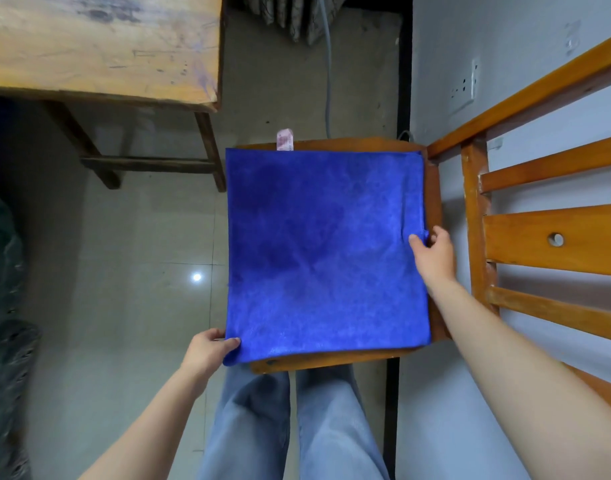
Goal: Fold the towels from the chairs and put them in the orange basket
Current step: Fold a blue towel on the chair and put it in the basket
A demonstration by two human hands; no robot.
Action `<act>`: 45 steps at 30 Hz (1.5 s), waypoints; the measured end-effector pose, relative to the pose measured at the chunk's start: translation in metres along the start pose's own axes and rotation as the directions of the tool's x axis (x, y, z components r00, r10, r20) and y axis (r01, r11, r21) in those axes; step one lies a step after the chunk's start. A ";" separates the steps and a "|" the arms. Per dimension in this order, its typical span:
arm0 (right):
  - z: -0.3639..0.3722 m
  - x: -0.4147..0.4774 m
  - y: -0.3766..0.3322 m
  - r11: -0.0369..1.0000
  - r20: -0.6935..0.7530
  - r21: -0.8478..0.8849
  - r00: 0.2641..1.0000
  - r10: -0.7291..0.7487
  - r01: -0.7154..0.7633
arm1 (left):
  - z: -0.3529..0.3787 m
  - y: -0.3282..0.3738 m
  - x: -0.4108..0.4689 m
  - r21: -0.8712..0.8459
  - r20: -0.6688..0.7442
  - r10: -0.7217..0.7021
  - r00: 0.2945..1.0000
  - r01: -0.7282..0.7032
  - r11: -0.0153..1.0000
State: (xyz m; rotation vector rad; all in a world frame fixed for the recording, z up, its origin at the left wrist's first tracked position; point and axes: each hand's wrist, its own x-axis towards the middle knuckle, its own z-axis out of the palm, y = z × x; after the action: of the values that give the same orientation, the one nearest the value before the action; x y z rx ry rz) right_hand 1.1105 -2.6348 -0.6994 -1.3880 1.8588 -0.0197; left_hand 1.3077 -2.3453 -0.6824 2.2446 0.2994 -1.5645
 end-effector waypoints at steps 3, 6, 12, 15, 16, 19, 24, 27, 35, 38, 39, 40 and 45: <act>0.004 0.027 -0.028 0.991 -0.026 0.123 0.998 0.051 -0.047 | -0.002 -0.002 0.005 0.034 -0.009 0.009 1.000 -0.009 0.999; 0.010 0.043 -0.042 0.994 -0.005 0.096 0.998 0.062 -0.061 | -0.003 -0.002 0.005 0.026 -0.024 0.006 1.000 -0.005 1.000; 0.008 0.050 -0.051 0.997 -0.117 0.002 0.990 -0.081 0.082 | 0.000 -0.007 0.007 -0.082 -0.073 0.009 0.997 -0.015 0.996; 0.002 0.029 -0.043 0.997 -0.184 -0.008 0.980 -0.073 0.073 | -0.002 -0.010 0.005 -0.100 -0.084 0.015 0.996 -0.024 0.995; 0.001 0.019 -0.034 0.999 -0.171 -0.023 0.984 -0.044 0.040 | -0.003 -0.011 0.004 -0.111 -0.084 0.011 0.996 -0.021 0.994; 0.001 -0.023 0.009 0.998 -0.063 -0.066 0.998 -0.016 0.012 | -0.004 -0.016 0.002 -0.190 -0.031 -0.015 0.999 0.009 0.982; 0.005 -0.087 0.078 0.984 0.020 -0.153 0.996 0.092 -0.088 | -0.006 -0.021 -0.005 -0.328 0.092 -0.027 0.995 0.056 0.943; 0.005 -0.094 0.095 0.967 0.041 -0.135 0.974 0.225 -0.217 | -0.009 -0.026 -0.007 -0.359 0.071 -0.026 0.997 0.050 0.932; -0.049 -0.090 0.046 0.840 -0.059 0.446 0.927 0.371 -0.308 | -0.032 0.012 -0.043 -0.476 -0.182 0.145 0.973 -0.216 0.852; -0.072 -0.101 0.024 0.780 -0.010 0.533 0.920 0.392 -0.327 | -0.046 0.036 -0.063 -0.435 -0.237 0.254 0.938 -0.336 0.835; -0.075 -0.104 0.024 0.790 -0.004 0.507 0.916 0.402 -0.344 | -0.048 0.038 -0.066 -0.438 -0.226 0.242 0.944 -0.320 0.840; -0.078 -0.109 0.023 0.810 -0.020 0.474 0.915 0.403 -0.346 | -0.049 0.039 -0.069 -0.442 -0.213 0.220 0.952 -0.295 0.847; -0.087 -0.121 0.025 0.921 -0.083 0.240 0.939 0.334 -0.306 | -0.055 0.030 -0.069 -0.396 -0.087 0.106 0.991 -0.132 0.909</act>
State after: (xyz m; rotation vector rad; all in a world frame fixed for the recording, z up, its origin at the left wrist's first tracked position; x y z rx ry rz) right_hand 1.0486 -2.5634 -0.5816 -0.9349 2.0963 -0.1474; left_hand 1.3416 -2.3451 -0.5952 1.9526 0.4488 -1.2375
